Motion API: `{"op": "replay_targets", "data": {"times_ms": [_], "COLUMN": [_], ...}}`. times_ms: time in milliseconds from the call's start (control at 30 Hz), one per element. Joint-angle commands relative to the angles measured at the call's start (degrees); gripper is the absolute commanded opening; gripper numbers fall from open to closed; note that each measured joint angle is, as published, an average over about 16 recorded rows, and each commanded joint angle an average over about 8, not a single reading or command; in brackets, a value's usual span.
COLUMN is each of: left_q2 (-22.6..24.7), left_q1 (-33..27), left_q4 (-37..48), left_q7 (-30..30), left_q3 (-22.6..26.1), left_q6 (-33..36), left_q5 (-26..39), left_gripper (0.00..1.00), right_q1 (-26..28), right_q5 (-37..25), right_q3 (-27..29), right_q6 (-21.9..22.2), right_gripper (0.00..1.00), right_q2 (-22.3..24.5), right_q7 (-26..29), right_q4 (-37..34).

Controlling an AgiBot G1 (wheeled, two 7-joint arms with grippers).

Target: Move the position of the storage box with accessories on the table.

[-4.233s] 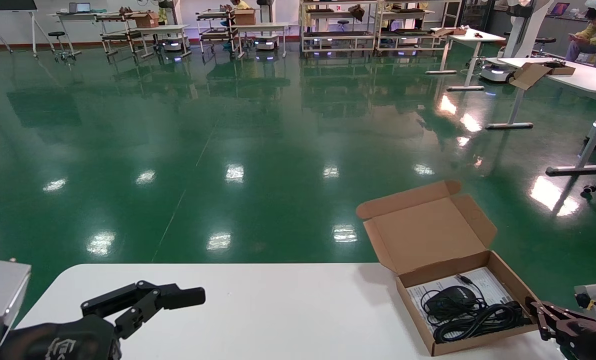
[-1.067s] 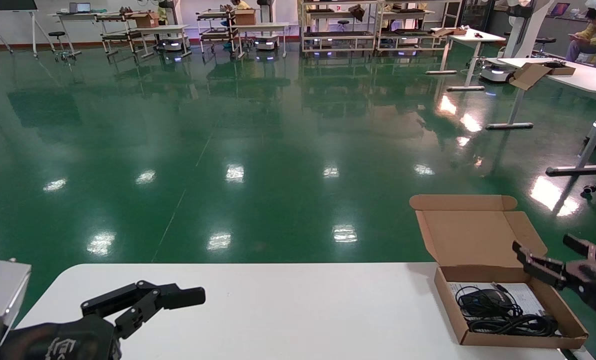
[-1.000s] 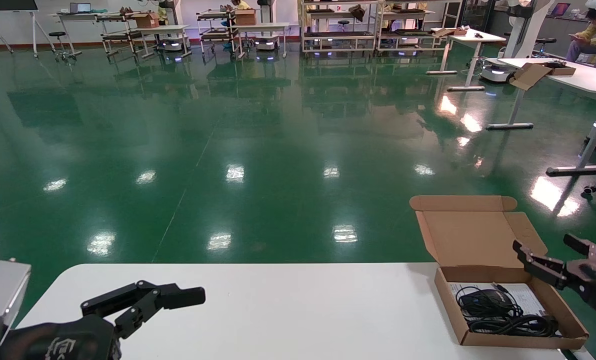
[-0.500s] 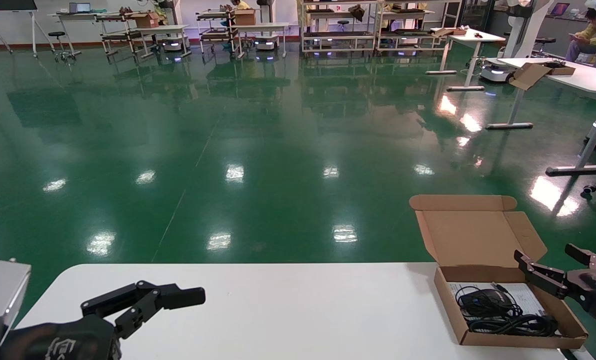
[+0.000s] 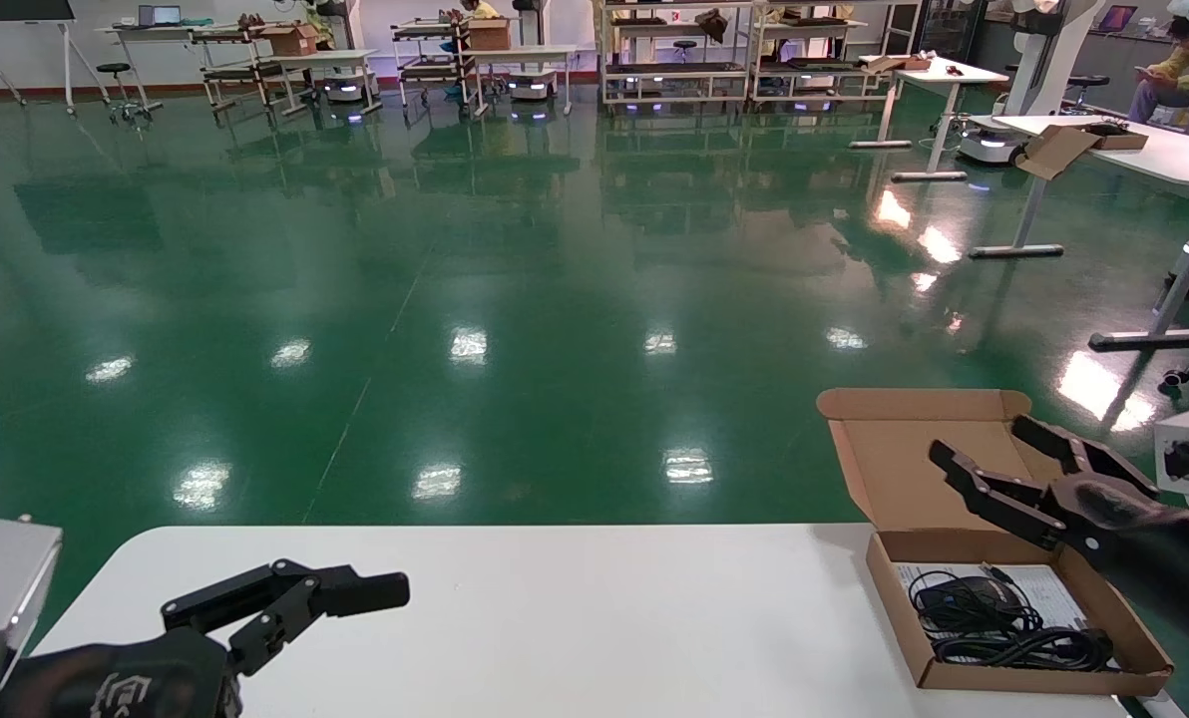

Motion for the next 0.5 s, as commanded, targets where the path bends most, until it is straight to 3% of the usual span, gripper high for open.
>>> {"op": "replay_targets", "data": {"times_ms": [33, 500], "left_q2": [0.00, 0.00], "left_q1": [0.00, 0.00], "left_q4": [0.00, 0.00], "left_q7": [0.00, 0.00], "left_q3": [0.00, 0.00], "left_q6": [0.00, 0.00], "left_q5": [0.00, 0.00], "left_gripper": [1.00, 1.00], "right_q1": [-0.49, -3.94], "right_q5": [-1.05, -8.41], "right_q3": [0.88, 7.04], "right_q6": [-1.25, -9.95], "right_gripper": [1.00, 1.00], "right_q2": [0.53, 4.22], "right_q7": [1.45, 11.58], "right_q4": [2.36, 18.87]}}
